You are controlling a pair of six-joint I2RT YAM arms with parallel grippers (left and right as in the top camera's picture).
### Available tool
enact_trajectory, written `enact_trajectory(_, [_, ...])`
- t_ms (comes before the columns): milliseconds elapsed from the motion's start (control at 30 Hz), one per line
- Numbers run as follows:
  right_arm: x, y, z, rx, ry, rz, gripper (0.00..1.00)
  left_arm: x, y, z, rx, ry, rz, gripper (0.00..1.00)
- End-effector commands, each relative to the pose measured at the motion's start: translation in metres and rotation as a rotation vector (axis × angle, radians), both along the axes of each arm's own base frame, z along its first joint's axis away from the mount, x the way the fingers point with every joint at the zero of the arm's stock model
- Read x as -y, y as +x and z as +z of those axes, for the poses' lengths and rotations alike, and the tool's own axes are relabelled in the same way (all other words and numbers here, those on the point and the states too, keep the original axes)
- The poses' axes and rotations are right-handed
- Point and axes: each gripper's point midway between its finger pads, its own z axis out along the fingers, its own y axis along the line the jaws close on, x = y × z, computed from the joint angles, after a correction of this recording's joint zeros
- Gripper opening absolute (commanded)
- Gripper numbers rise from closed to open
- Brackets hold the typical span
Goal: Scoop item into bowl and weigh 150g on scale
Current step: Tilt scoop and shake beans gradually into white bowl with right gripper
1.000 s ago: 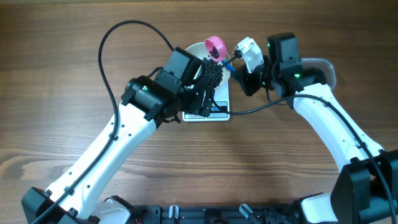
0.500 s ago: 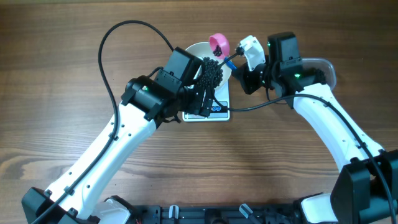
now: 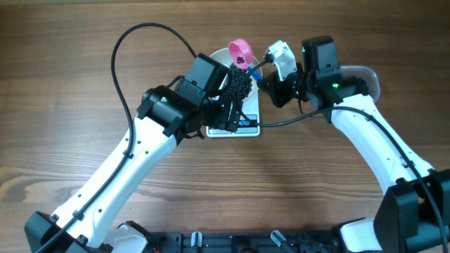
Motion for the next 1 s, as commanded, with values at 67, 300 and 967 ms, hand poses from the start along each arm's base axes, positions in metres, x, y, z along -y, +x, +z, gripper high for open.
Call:
enact_trajectory(67, [0.002,0.000,0.011,0.022,0.000,-0.014,0.04,0.000,0.001,0.010,0.032,-0.004,-0.010,1.00])
enact_trajectory(300, [0.014,0.009,0.008,0.047,-0.059,-0.070,0.04,0.000,0.001,0.010,0.032,-0.004,-0.010,1.00])
enact_trajectory(967, [-0.012,-0.008,0.015,0.070,-0.004,0.090,0.04,0.000,0.001,0.010,0.032,-0.004,-0.010,1.00])
